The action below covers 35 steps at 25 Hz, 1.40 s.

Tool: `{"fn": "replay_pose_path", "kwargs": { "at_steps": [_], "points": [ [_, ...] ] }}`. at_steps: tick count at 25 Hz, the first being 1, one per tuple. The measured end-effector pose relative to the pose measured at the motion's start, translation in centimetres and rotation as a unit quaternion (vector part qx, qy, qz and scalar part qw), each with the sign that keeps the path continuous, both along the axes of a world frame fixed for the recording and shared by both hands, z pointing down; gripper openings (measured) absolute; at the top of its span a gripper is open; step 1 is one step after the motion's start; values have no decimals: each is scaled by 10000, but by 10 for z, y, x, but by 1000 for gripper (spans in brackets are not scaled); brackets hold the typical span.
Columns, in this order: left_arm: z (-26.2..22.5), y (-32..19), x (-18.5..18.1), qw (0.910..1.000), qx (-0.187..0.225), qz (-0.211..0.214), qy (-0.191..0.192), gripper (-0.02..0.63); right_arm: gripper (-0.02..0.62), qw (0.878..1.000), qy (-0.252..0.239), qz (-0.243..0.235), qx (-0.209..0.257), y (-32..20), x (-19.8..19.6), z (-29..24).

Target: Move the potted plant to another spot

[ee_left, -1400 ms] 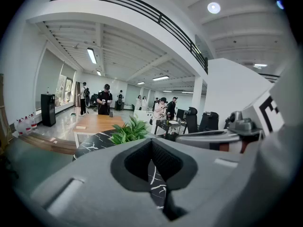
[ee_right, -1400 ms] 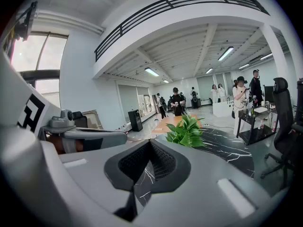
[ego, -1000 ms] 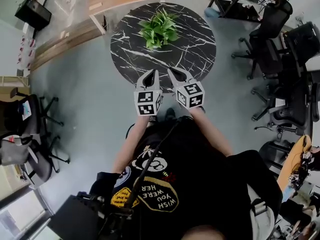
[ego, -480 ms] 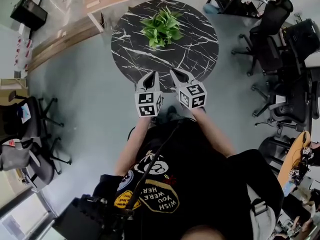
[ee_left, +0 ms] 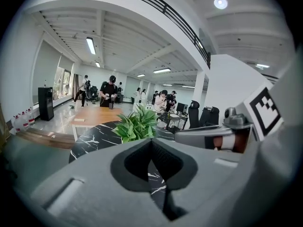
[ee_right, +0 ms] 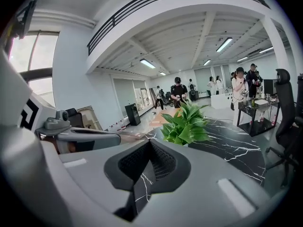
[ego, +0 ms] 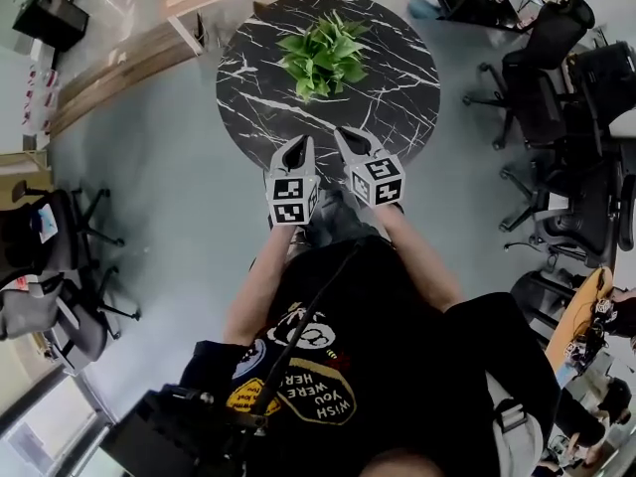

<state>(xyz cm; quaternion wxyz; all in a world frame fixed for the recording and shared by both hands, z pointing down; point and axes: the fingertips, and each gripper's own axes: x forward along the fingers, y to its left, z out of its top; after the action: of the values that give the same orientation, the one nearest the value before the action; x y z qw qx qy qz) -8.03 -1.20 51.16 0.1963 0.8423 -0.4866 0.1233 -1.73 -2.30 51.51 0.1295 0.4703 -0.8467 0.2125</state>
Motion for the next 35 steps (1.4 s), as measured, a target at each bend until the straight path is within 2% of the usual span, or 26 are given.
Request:
{"fn": "replay_pose_path", "kwargs": {
  "at_steps": [3,6,10,13,14,15,16,22,27,35],
  "points": [
    [16,-17,7,9999,72,54,117,5,2,9999,-4,-153,-45,-18,4,13],
    [36,-33,8,9999,-32,-98,84,5,2,9994,-42,-318,-92,-33,8,33],
    [52,-58,4,9991,-167,-385,-42,5,2,9994,-73,-265,-199,-59,17,65],
    [62,-73,-3,9987,-229,-448,-89,5,2,9996,-39,-186,-223,-84,15,95],
    [67,-76,-5,9987,-268,-436,-85,5,35,9995,-80,-179,-243,-91,12,105],
    [72,-77,-7,9986,-314,-420,-70,5,151,9994,-143,-184,-264,-99,8,115],
    [76,-77,-10,9985,-354,-415,-52,5,218,9993,-180,-197,-266,-106,3,125],
    [103,-77,-29,9968,-617,-500,51,5,422,9987,452,-82,-225,-160,-3,198],
    [119,-74,-37,9953,-784,-547,147,5,479,9965,795,-226,-100,-203,-16,231],
    [126,-73,-45,9941,-877,-604,209,5,466,9965,808,-119,174,-233,-23,230]
  ]
}}
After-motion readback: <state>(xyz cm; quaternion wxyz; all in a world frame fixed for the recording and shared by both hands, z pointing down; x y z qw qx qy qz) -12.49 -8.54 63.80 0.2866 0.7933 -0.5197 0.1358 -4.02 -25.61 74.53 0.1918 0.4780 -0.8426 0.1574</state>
